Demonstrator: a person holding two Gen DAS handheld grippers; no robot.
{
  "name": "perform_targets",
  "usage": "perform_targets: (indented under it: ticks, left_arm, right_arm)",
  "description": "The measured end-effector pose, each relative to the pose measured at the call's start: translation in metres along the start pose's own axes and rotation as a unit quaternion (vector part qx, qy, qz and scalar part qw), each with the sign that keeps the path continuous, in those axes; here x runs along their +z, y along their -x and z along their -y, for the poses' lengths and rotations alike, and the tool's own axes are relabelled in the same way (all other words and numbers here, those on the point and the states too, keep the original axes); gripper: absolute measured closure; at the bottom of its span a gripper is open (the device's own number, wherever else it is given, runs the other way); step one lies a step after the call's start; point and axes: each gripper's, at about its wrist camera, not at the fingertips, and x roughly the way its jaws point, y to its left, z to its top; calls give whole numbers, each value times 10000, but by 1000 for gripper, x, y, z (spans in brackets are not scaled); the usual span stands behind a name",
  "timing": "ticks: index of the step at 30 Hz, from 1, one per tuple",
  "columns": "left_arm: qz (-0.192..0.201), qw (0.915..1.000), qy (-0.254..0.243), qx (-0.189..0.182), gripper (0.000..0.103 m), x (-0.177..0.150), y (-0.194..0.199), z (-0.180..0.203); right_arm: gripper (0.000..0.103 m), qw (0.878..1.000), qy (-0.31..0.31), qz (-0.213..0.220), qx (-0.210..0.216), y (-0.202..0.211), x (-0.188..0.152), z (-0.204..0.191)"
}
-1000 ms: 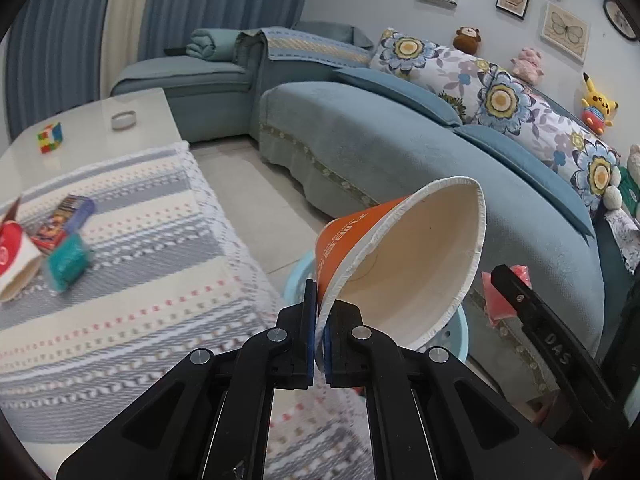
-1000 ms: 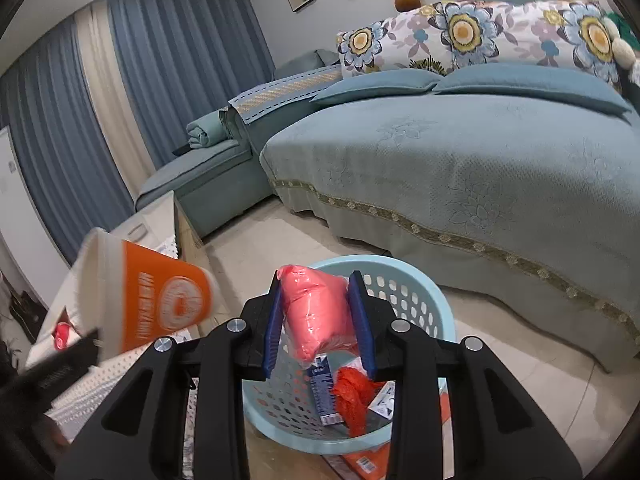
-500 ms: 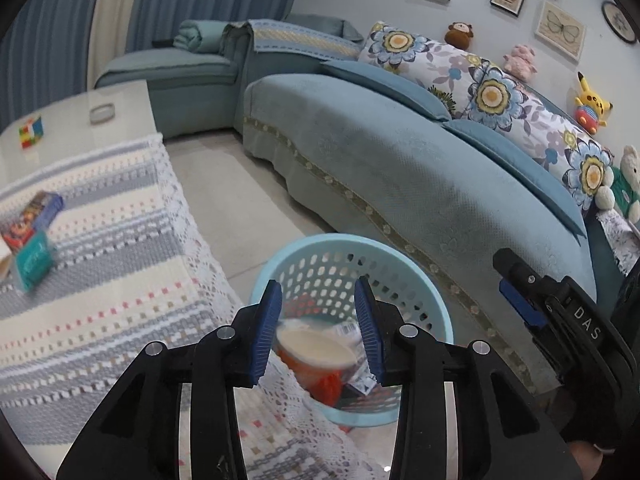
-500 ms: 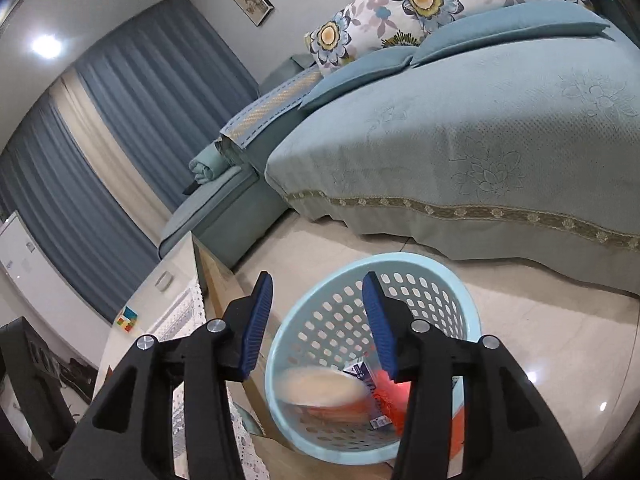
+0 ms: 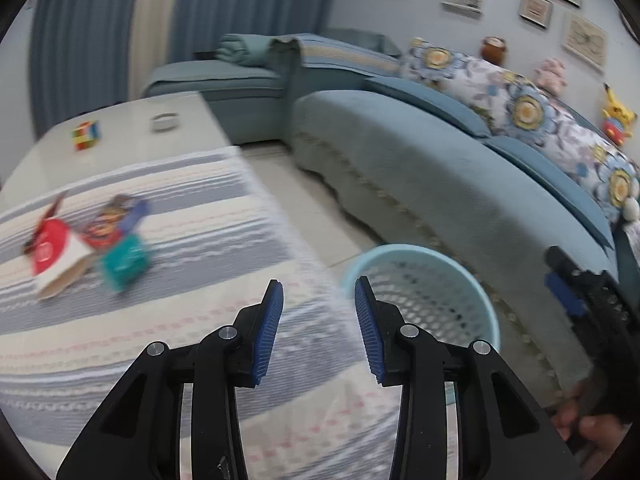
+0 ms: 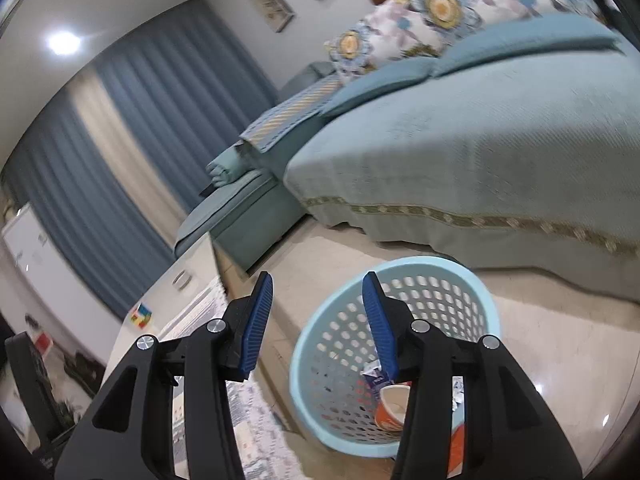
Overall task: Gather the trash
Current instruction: 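Return both open tools to the table toward the red cup and teal clay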
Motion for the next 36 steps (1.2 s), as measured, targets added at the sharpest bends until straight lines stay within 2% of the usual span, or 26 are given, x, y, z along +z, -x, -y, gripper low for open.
perform_targets:
  ticks: [3, 5, 7, 8, 10, 13, 15, 18, 23, 26, 29, 33, 36]
  left_arm:
    - [47, 9992, 208, 331, 67, 0, 13, -33]
    - [79, 9982, 313, 506, 64, -1, 21, -53]
    - [150, 9958, 432, 798, 56, -2, 31, -77]
    - [178, 9943, 510, 923, 49, -3, 36, -89]
    - [181, 9908, 676, 1159, 45, -1, 42, -113]
    - [192, 9851, 994, 1393, 44, 2, 50, -150]
    - [247, 9808, 1240, 1484, 38, 3, 58, -176]
    - [226, 9761, 1342, 1696, 37, -2, 66, -202]
    - [24, 9751, 1189, 1873, 37, -15, 67, -230]
    - [-194, 9765, 1049, 1875, 34, -21, 58, -238]
    - [-367, 9786, 757, 1875, 34, -23, 42, -239]
    - [-534, 9796, 519, 1864, 34, -24, 21, -241]
    - [-581, 9797, 585, 1827, 34, -22, 11, -249]
  right_arm:
    - [59, 9991, 406, -71, 79, -1, -5, -28]
    - [48, 9974, 681, -116, 209, -1, -10, -49]
    - [21, 9953, 912, -120, 311, -1, -15, -69]
    - [16, 9939, 1039, -90, 346, -2, -18, -82]
    - [8, 9912, 1221, -60, 504, -2, -25, -101]
    - [8, 9832, 1633, -273, 771, -11, -38, -136]
    - [8, 9745, 1988, -474, 930, -20, -52, -160]
    - [8, 9608, 2449, -717, 1089, -28, -75, -188]
    - [8, 9406, 2896, -1148, 1353, -52, -106, -225]
    - [8, 9276, 3166, -1443, 1360, -75, -118, -243]
    - [8, 9064, 3527, -1954, 1261, -110, -133, -259]
    - [8, 8840, 3978, -2181, 1128, -148, -148, -271]
    - [8, 8718, 4201, -2244, 1143, -170, -156, -284]
